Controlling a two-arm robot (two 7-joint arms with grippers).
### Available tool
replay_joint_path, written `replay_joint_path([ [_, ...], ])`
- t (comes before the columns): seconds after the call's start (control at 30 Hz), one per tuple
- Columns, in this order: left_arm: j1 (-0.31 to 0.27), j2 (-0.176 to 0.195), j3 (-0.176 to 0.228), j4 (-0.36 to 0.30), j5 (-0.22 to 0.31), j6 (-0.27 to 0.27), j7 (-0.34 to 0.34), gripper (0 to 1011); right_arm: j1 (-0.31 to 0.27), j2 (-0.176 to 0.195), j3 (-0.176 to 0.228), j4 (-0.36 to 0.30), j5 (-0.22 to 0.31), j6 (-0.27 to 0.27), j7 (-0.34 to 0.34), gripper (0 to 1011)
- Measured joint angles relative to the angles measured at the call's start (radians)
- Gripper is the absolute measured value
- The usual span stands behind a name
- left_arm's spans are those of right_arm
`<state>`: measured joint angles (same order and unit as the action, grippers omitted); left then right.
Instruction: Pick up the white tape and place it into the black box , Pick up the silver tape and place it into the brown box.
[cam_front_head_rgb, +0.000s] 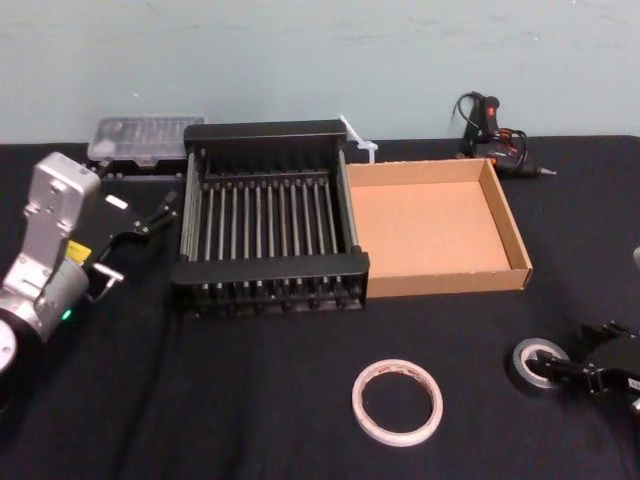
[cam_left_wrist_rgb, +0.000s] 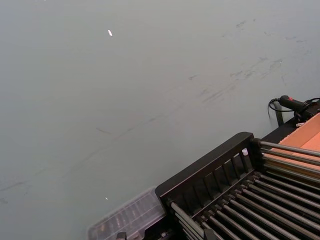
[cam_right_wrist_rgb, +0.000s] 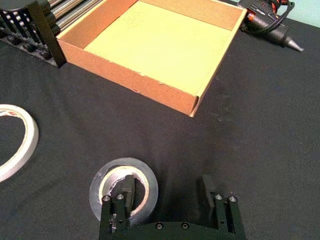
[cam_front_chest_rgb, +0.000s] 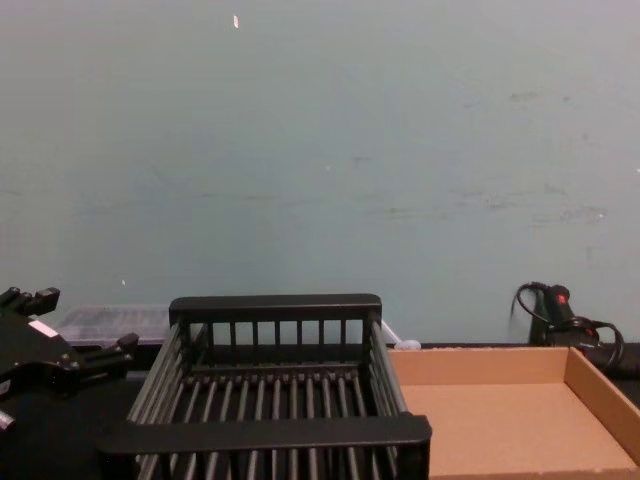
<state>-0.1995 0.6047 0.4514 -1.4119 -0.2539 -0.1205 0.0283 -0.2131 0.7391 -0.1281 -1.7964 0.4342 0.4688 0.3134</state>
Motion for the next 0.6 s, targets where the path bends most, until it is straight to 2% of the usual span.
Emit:
replay_joint_path([
  [0.17,0.000,0.000,0.000,0.000,0.000,0.000,0.000,1001,0.000,0.000,0.000,0.000,0.000,0.000,0.000,746],
  [0.33,0.000,0.000,0.000,0.000,0.000,0.000,0.000,1001,0.000,0.001,0.000,-0.001,0.000,-0.001,-0.001,547],
  [0.37,0.000,0.000,0.000,0.000,0.000,0.000,0.000,1001,0.000,0.001,0.000,-0.001,0.000,-0.001,-0.001,547],
  [0.43,0.000,0.000,0.000,0.000,0.000,0.000,0.000,1001,0.000,0.001,0.000,-0.001,0.000,-0.001,-0.001,486],
  [0.47,0.000,0.000,0.000,0.000,0.000,0.000,0.000,1001,0.000,0.001,0.000,-0.001,0.000,-0.001,-0.001,424],
  [0.53,0.000,0.000,0.000,0.000,0.000,0.000,0.000,1001,0.000,0.000,0.000,-0.001,0.000,-0.001,-0.001,386],
  [0.6,0.000,0.000,0.000,0.000,0.000,0.000,0.000,1001,0.000,0.001,0.000,-0.001,0.000,-0.001,-0.001,300],
])
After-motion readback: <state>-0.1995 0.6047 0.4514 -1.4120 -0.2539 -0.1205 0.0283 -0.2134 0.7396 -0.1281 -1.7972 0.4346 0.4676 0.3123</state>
